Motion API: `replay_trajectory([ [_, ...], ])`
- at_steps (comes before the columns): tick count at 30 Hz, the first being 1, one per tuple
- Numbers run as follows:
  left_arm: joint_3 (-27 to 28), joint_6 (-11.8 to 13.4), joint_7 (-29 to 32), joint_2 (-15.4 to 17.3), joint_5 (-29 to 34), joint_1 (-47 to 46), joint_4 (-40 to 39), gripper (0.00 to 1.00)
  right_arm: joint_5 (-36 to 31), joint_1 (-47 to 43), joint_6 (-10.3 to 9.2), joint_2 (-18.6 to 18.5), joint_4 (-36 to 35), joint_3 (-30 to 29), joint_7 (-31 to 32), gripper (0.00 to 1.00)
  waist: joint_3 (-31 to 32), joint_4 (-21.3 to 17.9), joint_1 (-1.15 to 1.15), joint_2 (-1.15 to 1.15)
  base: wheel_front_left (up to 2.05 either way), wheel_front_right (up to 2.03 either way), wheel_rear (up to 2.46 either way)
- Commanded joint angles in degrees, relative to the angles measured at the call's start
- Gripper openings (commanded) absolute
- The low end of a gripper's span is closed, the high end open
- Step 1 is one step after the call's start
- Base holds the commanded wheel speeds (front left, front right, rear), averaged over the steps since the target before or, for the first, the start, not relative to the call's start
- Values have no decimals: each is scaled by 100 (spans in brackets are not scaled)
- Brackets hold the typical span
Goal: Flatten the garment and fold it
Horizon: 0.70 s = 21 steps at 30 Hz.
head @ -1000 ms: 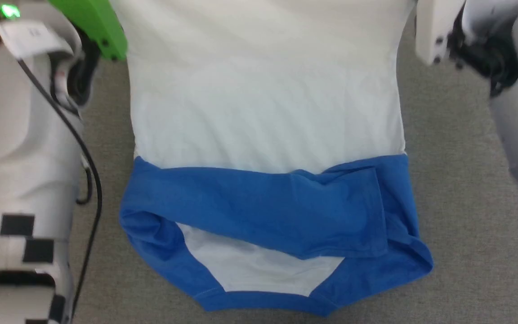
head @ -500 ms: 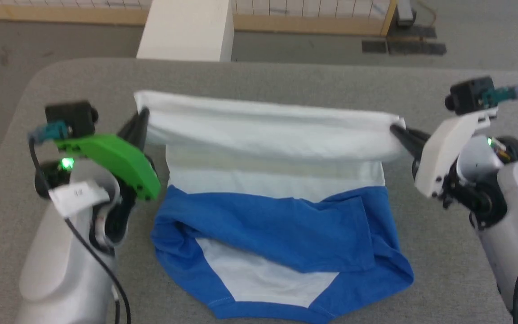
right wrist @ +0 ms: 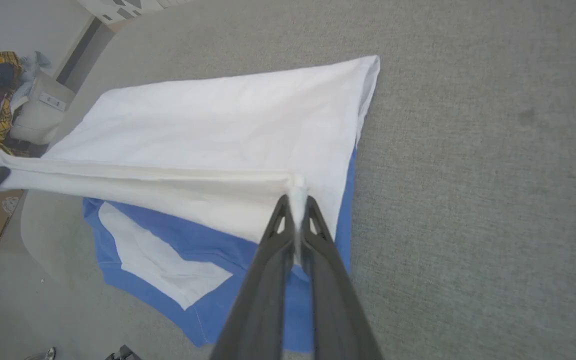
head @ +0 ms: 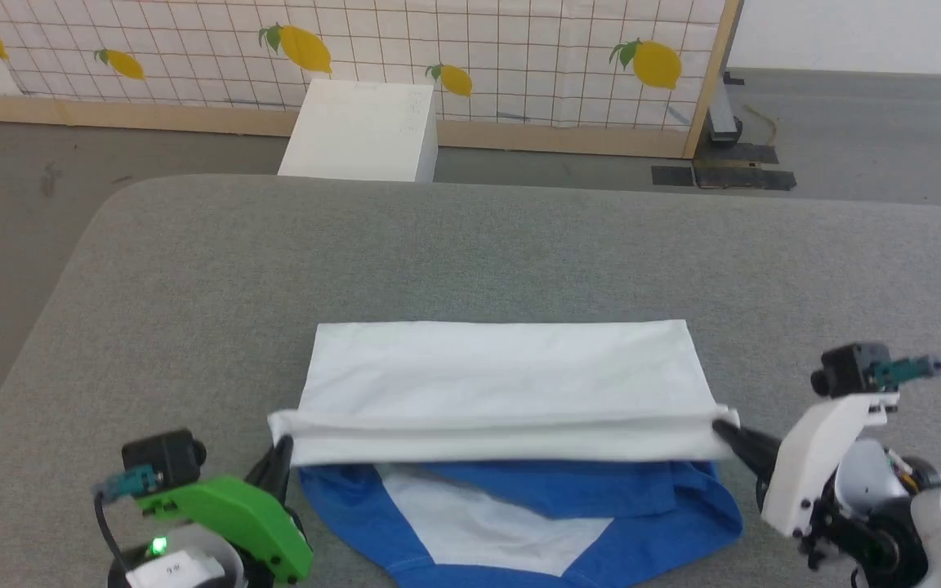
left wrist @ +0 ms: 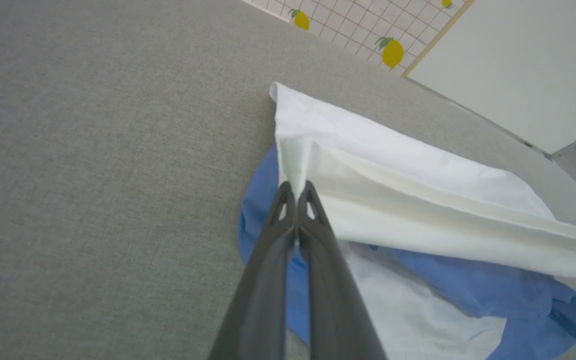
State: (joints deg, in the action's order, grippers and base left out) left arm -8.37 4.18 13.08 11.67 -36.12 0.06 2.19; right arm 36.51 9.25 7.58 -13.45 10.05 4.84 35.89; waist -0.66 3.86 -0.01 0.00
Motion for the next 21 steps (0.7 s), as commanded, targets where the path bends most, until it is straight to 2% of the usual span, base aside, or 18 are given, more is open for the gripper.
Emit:
replay_trajectory([
  [1,39,50,-91,-47,-74,161,70,0,-69,-190,-9,59,-56,-55,55,0,8,-5,1,0,0,0,0],
  [8,103,173,-164,-151,-188,512,473,0,-357,-825,-9,221,-141,-173,300,0,-80,-39,1,0,0,0,0],
  [17,95,332,15,-110,-196,476,991,0,-579,-990,-9,236,-93,-136,500,0,-158,-118,1,0,0,0,0],
  [18,108,377,36,-79,-176,475,1018,35,-578,-996,-9,221,-118,-131,529,62,-159,-129,1,0,0,0,0],
  [19,118,416,96,-54,-181,481,1038,96,-598,-1007,-9,176,-164,-116,558,100,-158,-134,1,0,0,0,0],
  [21,154,479,164,1,-183,493,1026,100,-572,-1041,-9,121,-262,-117,625,100,-148,-144,1,0,0,0,0],
])
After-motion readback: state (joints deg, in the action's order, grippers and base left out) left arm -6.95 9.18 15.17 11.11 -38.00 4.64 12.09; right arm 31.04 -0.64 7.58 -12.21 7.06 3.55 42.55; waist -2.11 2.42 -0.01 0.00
